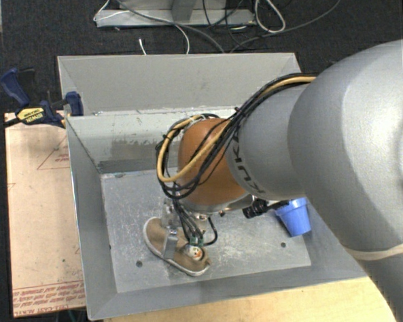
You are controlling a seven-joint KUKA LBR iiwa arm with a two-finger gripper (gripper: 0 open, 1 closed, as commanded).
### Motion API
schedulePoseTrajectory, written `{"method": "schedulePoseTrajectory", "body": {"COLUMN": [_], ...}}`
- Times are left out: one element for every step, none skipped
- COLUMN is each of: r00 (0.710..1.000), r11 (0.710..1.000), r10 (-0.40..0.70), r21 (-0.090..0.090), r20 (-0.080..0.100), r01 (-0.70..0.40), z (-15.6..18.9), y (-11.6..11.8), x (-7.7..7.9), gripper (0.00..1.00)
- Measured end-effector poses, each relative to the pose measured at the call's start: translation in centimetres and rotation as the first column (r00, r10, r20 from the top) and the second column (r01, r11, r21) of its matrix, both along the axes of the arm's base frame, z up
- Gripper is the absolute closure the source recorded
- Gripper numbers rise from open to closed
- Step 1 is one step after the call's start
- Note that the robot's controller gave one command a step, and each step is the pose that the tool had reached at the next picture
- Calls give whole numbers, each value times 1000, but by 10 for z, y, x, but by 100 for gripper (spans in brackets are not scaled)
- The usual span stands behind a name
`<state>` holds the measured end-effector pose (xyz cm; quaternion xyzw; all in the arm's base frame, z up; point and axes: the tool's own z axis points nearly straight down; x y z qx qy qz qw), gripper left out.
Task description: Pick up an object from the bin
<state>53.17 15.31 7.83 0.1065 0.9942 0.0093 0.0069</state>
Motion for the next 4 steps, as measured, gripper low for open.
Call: {"method": "schedulePoseTrajectory", "body": {"r00": [1000, 1000, 1000, 1000], "r11": [1000, 1000, 1000, 1000], "r10": [1, 1, 1, 2], "r21": [-2, -3, -3, -2], "r20": [-7, -3, -2, -1], "r01": [-1, -1, -1, -2], "z": [29, 67, 82, 87], "y": [0, -2, -2, -1], "x": [-2, -2, -1, -1], "gripper": [100, 100, 100, 100]}}
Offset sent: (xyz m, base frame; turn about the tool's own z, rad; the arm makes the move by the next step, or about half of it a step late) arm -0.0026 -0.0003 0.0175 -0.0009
